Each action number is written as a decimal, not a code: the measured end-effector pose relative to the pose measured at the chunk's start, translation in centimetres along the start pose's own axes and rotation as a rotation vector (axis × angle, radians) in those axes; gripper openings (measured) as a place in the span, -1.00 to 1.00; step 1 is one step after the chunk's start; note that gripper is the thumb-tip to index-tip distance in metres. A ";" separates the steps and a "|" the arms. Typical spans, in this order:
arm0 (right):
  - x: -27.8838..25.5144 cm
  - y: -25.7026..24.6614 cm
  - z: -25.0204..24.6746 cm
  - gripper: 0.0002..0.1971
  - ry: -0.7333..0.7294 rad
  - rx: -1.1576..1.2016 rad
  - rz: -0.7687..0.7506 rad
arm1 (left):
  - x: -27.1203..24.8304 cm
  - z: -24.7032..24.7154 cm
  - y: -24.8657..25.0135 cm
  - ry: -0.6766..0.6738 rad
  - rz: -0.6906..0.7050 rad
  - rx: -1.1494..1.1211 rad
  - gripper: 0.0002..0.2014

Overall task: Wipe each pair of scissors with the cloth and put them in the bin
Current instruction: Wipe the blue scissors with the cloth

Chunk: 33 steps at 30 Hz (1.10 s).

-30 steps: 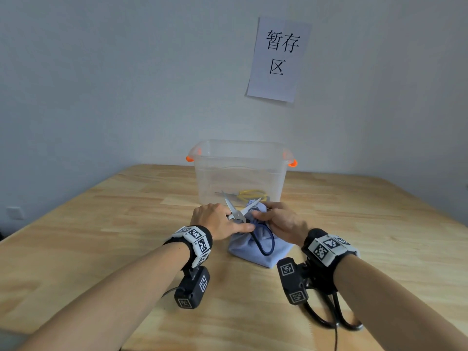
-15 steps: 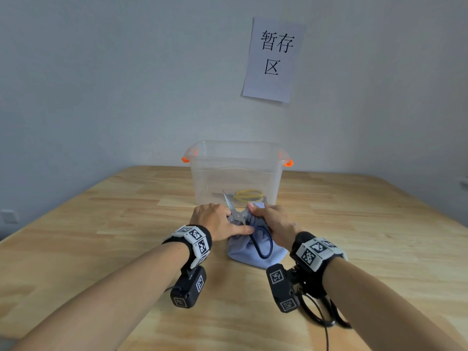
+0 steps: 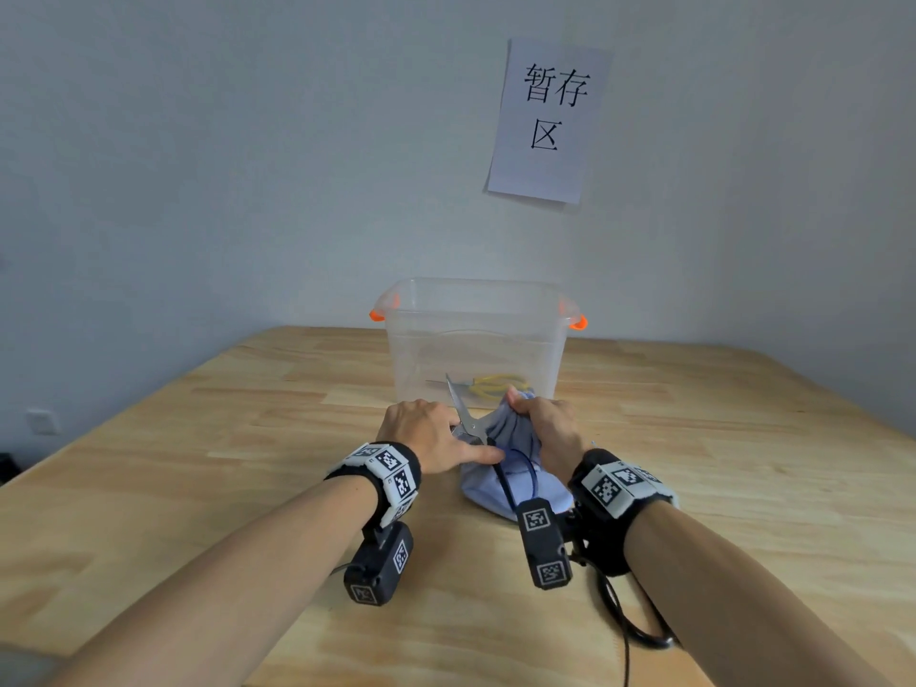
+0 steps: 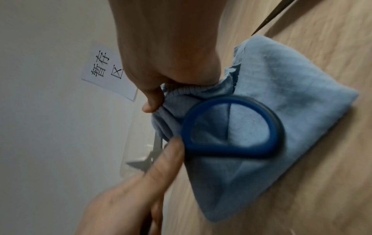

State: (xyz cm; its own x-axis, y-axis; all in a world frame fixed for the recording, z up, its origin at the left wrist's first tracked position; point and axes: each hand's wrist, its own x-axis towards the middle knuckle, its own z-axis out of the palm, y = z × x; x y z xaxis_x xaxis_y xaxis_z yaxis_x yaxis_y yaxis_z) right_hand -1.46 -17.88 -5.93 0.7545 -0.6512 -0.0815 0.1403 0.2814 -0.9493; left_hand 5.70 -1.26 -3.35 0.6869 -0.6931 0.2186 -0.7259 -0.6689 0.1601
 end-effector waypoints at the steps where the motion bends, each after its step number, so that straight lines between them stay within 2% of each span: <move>1: 0.2 -0.2 -0.5 -0.80 0.010 0.010 -0.006 | -0.2 0.0 -0.4 -0.012 0.000 0.006 -0.24; 3: 0.6 -0.9 -1.9 -0.73 0.028 0.034 -0.007 | -0.6 0.2 -1.4 -0.025 -0.027 -0.008 -0.25; 5: 0.6 -1.4 -2.8 -0.69 0.047 -0.033 -0.027 | -0.9 0.1 -2.7 -0.012 -0.111 -0.081 -0.28; 7: 0.3 -1.3 -2.9 -0.75 0.054 -0.254 -0.023 | -0.7 -0.3 -3.6 0.004 -0.208 -0.182 -0.32; 9: -0.4 -1.0 -2.4 -0.79 -0.018 -0.428 0.015 | -0.5 -0.5 -3.6 0.014 -0.269 -0.263 -0.34; 12: -0.9 -1.3 -1.1 -0.87 -0.082 -0.389 -0.052 | -0.6 -0.9 -2.7 0.038 -0.312 -0.353 -0.43; 14: -1.3 -1.9 -0.3 -0.87 -0.050 -0.406 -0.145 | -0.8 -1.0 -2.3 0.064 -0.325 -0.410 -0.39; 16: -1.6 -2.4 0.1 -0.69 0.011 -0.535 -0.211 | -0.9 -1.3 -2.0 0.087 -0.340 -0.467 -0.37; 19: -2.5 -3.0 0.8 -0.86 -0.047 -0.519 -0.229 | -0.9 -1.8 -1.6 0.082 -0.373 -0.568 -0.31; 20: -2.6 -2.9 0.9 -0.91 -0.057 -0.528 -0.233 | -0.8 -1.8 -1.6 0.074 -0.383 -0.609 -0.34; 23: -2.9 -2.6 0.8 -0.80 -0.057 -0.809 -0.313 | -0.6 -1.9 -1.2 0.074 -0.381 -0.709 -0.41; 27: -3.9 -2.8 0.8 -0.84 -0.121 -0.791 -0.349 | -0.8 -2.2 -0.2 0.072 -0.345 -0.779 -0.50; 30: -4.4 -2.8 0.8 -0.90 -0.174 -0.839 -0.370 | -0.9 -2.5 0.3 0.056 -0.323 -0.861 -0.67; 33: -5.0 -2.8 1.3 -0.94 -0.182 -0.784 -0.359 | -1.1 -3.0 1.0 0.078 -0.309 -0.908 -0.78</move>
State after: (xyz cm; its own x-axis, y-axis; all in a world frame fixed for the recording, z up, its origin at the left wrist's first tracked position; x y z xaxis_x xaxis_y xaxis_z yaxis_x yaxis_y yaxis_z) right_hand -4.80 -14.51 -2.47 0.8492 -0.4663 0.2478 -0.0416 -0.5268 -0.8490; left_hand 4.06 -0.36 -0.51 0.8719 -0.4793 0.1004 -0.2863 -0.3326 0.8986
